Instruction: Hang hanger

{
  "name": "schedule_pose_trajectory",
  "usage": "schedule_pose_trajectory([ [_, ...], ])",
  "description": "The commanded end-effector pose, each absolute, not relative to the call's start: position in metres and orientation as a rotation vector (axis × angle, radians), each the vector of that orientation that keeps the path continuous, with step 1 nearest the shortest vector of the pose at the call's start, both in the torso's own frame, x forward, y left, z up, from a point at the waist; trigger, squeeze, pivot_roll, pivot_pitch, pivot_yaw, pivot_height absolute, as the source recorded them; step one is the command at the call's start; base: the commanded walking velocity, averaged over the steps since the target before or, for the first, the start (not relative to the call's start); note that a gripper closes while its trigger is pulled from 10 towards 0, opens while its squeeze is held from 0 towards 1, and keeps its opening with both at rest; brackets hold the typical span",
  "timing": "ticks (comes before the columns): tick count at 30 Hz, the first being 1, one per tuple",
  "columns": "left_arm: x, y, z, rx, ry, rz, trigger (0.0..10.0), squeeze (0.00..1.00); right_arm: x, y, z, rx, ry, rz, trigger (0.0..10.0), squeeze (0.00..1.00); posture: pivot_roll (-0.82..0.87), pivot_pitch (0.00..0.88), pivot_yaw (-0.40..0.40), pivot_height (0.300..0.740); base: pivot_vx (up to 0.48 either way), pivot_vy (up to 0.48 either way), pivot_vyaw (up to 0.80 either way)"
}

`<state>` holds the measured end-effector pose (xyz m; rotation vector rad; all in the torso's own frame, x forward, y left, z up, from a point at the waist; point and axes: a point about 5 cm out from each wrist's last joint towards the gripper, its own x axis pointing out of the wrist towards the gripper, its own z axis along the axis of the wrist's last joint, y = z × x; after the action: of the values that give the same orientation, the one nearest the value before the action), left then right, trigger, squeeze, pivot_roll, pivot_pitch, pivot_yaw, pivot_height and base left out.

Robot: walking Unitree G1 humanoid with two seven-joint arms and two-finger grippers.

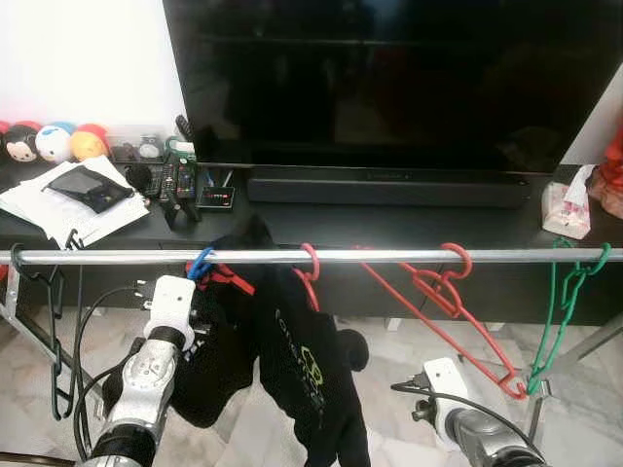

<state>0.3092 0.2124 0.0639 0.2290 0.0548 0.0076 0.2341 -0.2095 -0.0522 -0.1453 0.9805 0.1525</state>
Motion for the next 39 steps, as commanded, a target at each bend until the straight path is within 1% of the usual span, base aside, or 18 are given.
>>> schedule_pose_trajectory([
  [1,0.316,0.218,0.070,0.190,0.056,0.082,10.0,0.00,0.237,-0.211,-0.050,-0.158,0.976,0.151,10.0,0.00,-0.07,0.000,-0.040,0.740,0.000,0.000,0.00],
  [15,0.322,0.225,0.061,0.124,0.151,0.205,10.0,0.00,0.237,-0.212,-0.050,-0.162,0.975,0.155,10.0,0.00,-0.08,0.000,-0.044,0.740,0.000,0.000,0.00],
  [20,0.324,0.225,0.059,0.106,0.190,0.208,10.0,0.00,0.237,-0.212,-0.050,-0.160,0.974,0.154,10.0,0.00,-0.08,0.000,-0.041,0.740,0.000,0.000,0.00],
  [25,0.320,0.229,0.053,0.090,0.218,0.234,10.0,0.00,0.236,-0.212,-0.050,-0.159,0.975,0.153,10.0,0.00,-0.08,0.000,-0.040,0.740,0.000,0.000,0.00],
  [26,0.319,0.230,0.052,0.077,0.220,0.245,10.0,0.05,0.236,-0.212,-0.051,-0.160,0.976,0.153,10.0,0.00,-0.08,0.000,-0.040,0.740,0.000,0.000,0.00],
  [27,0.318,0.230,0.051,0.069,0.219,0.249,10.0,0.58,0.236,-0.212,-0.051,-0.160,0.976,0.154,10.0,0.00,-0.08,0.000,-0.042,0.740,0.000,0.000,0.00],
  [28,0.317,0.230,0.050,0.069,0.217,0.248,10.0,1.00,0.236,-0.212,-0.051,-0.161,0.976,0.154,10.0,0.00,-0.08,0.000,-0.042,0.740,0.000,0.000,0.00],
  [39,0.313,0.226,0.052,0.046,0.153,0.198,10.0,1.00,0.236,-0.213,-0.050,-0.162,0.973,0.157,10.0,0.00,-0.08,0.000,-0.043,0.740,0.000,0.000,0.00],
])
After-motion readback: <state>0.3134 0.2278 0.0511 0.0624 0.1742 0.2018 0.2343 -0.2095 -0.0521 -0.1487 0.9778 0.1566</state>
